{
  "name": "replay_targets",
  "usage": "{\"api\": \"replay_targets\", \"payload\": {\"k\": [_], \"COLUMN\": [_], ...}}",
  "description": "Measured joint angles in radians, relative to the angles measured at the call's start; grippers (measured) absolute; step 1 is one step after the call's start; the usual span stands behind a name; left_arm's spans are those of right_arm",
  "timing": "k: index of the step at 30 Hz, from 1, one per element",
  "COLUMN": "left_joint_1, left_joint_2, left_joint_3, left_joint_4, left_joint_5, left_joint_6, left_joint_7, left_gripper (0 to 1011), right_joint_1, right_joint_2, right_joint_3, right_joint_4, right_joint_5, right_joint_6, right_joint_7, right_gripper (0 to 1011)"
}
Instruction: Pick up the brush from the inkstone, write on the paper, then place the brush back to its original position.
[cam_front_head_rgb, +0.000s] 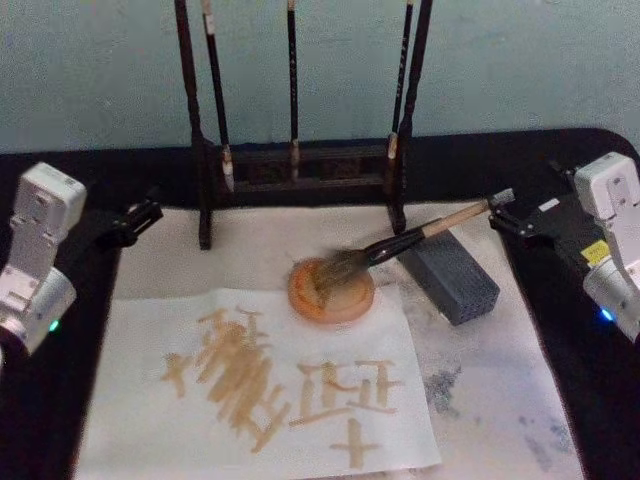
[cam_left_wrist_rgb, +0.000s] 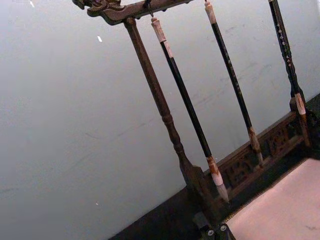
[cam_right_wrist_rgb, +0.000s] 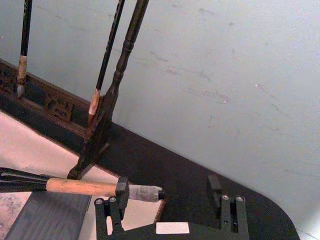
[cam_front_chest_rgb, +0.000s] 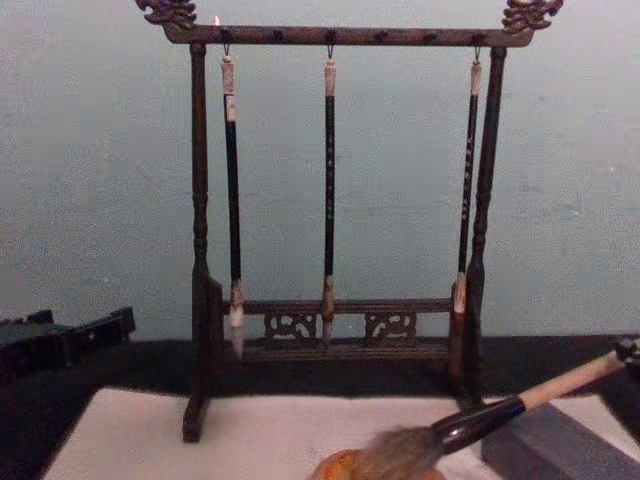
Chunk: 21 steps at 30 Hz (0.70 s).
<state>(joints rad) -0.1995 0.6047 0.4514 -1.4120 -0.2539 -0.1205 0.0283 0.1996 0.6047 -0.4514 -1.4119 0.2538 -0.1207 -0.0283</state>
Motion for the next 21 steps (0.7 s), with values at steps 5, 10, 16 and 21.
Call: {"api": "replay_targets", "payload": {"k": [5, 10, 16, 21], "left_joint_1": [0.000, 0.000, 0.000, 0.000], "left_joint_2": [0.000, 0.000, 0.000, 0.000], "left_joint_3": [0.000, 0.000, 0.000, 0.000], "left_joint_4": [0.000, 0.000, 0.000, 0.000], "left_joint_5": [0.000, 0.000, 0.000, 0.000], "left_joint_6": [0.000, 0.000, 0.000, 0.000], "left_joint_7": [0.000, 0.000, 0.000, 0.000], "left_gripper": [1002, 1002, 1000, 1002], "right_joint_1": [0.000, 0.000, 0.000, 0.000], "right_joint_2": [0.000, 0.000, 0.000, 0.000], "right_joint_3": [0.000, 0.000, 0.000, 0.000], "right_joint_4": [0.000, 0.000, 0.000, 0.000], "right_joint_5": [0.000, 0.000, 0.000, 0.000], "right_joint_6": [0.000, 0.000, 0.000, 0.000], "right_joint_7": [0.000, 0.000, 0.000, 0.000], "right_gripper": [1002, 1001, 1001, 1001]}}
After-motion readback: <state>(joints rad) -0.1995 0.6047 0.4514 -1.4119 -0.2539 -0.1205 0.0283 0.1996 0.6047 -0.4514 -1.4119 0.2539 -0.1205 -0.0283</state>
